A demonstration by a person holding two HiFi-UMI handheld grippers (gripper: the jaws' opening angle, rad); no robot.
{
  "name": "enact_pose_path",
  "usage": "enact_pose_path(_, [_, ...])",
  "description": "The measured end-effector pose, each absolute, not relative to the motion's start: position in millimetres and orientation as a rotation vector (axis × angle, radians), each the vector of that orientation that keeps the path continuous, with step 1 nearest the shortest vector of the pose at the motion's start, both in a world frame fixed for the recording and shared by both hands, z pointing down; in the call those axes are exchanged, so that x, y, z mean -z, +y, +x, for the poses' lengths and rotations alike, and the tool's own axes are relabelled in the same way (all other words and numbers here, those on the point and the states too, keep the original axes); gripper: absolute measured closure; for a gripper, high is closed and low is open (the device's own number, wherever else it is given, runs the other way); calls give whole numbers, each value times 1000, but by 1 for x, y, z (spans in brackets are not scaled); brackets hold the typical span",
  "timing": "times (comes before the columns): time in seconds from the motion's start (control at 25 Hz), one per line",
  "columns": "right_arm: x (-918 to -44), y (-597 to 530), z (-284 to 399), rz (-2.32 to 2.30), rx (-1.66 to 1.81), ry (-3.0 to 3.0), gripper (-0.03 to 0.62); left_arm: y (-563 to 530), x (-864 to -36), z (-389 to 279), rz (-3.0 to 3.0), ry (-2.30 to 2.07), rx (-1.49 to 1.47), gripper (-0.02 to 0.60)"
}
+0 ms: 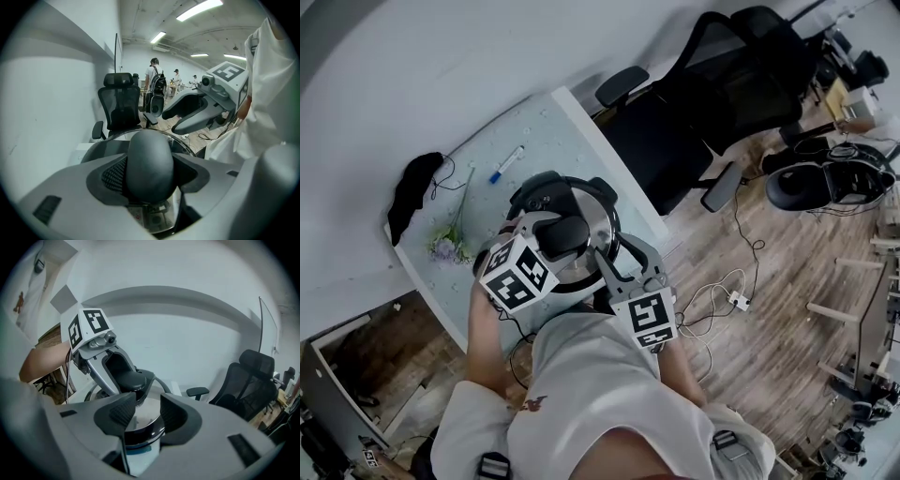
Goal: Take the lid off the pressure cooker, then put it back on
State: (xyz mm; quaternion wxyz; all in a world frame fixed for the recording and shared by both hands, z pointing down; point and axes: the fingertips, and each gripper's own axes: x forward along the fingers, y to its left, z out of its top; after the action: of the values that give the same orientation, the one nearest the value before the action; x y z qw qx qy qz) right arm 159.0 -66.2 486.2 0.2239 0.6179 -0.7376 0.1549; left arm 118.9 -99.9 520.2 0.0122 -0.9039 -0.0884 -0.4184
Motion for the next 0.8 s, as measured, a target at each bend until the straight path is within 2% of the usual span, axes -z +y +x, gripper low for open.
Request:
enact_pose_path(0.44, [-487,-78,156,1668,-430,-2059,431,-100,-528,121,-2836,-429,1274,305])
enact_pose_path(0.8, [-486,-88,152,1635,-418,-2071,433,-102,-530,121,-2862,-356,1266,307])
